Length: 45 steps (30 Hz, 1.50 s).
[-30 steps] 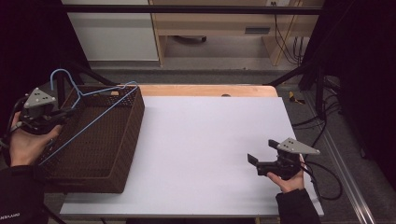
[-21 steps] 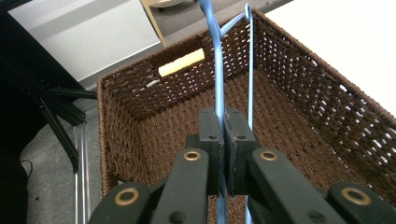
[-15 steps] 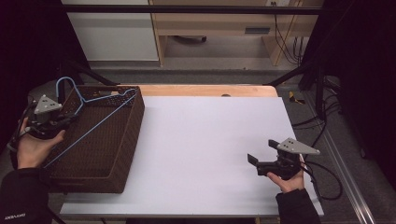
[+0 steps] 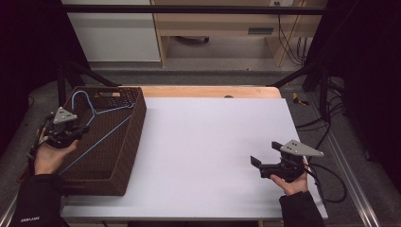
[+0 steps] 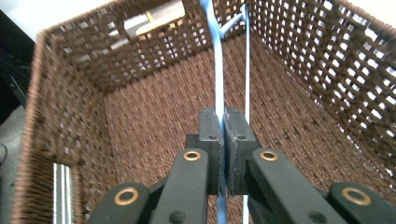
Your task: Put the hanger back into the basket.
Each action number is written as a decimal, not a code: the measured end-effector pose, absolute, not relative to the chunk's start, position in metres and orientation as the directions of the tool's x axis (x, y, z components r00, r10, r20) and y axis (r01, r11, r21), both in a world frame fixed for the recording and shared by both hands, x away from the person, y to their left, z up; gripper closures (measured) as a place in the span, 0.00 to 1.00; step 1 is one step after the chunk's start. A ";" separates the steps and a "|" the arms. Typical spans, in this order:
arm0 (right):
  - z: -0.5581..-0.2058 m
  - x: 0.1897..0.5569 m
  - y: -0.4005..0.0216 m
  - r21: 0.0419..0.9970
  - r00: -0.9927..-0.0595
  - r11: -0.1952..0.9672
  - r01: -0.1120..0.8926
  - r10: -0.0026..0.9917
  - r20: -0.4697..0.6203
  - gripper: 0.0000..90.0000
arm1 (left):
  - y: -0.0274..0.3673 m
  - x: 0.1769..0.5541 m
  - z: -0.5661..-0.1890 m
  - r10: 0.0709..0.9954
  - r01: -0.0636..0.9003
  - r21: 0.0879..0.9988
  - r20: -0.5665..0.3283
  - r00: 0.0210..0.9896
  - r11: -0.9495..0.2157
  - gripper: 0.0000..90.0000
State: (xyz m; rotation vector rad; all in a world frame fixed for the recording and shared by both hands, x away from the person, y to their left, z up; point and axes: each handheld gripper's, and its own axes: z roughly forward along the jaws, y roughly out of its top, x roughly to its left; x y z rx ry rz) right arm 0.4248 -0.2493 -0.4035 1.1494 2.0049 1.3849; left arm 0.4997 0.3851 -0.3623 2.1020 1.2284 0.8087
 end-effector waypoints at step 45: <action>-0.401 0.423 -0.251 0.918 -0.554 0.143 0.369 0.828 0.094 0.01 | 0.296 0.422 -0.337 0.816 0.293 0.928 0.022 0.577 -0.232 0.25</action>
